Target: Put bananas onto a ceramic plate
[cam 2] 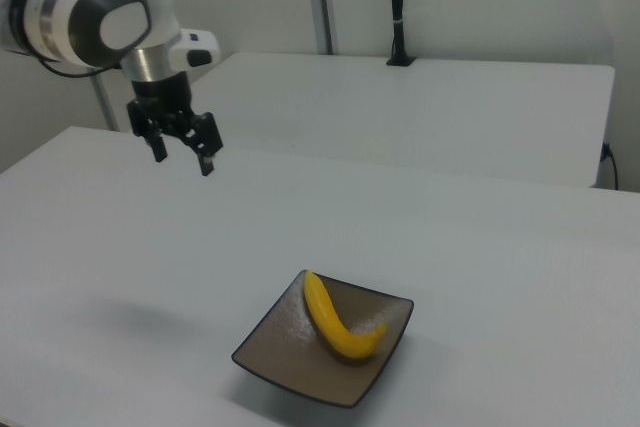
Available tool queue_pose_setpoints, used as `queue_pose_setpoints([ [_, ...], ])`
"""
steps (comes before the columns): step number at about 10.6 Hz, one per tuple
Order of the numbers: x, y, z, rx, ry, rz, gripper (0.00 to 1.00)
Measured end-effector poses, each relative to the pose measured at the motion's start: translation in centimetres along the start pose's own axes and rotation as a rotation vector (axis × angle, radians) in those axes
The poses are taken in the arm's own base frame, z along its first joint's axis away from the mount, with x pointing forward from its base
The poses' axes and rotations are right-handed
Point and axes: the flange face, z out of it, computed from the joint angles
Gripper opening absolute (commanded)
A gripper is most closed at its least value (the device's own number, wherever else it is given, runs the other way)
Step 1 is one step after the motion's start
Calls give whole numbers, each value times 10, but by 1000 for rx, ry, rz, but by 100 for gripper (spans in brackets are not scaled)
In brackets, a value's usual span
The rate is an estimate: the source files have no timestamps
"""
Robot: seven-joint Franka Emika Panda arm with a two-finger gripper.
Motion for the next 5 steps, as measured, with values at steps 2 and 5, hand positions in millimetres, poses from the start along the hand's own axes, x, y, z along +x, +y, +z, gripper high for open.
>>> queue_pose_setpoints([
  [2, -3, -44, 2, 3, -5, -46, 100],
  [5, -8, -67, 10, -5, -21, -83, 100],
])
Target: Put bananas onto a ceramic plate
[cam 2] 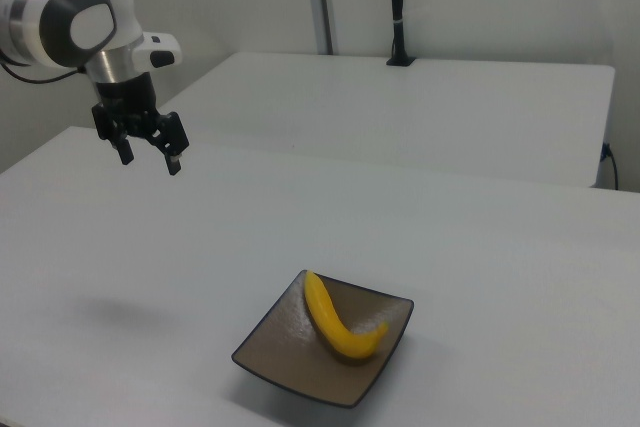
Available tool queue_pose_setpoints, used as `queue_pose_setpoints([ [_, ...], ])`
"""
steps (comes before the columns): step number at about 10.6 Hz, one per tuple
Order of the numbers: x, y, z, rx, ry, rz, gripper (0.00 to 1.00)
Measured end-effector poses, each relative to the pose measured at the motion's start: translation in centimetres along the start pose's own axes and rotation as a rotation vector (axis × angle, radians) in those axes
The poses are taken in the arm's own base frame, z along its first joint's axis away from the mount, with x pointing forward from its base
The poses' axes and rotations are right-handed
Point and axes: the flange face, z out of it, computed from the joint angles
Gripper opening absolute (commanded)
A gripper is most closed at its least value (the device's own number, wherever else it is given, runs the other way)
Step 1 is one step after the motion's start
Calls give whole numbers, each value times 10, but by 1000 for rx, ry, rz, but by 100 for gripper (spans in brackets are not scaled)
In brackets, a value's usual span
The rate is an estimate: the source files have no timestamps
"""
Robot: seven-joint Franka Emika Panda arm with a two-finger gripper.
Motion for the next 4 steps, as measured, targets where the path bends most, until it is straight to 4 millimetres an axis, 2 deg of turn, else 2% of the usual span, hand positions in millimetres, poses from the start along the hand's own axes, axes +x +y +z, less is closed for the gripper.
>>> queue_pose_setpoints([
  [4, -1, 10, 9, -38, -17, 2, 100],
])
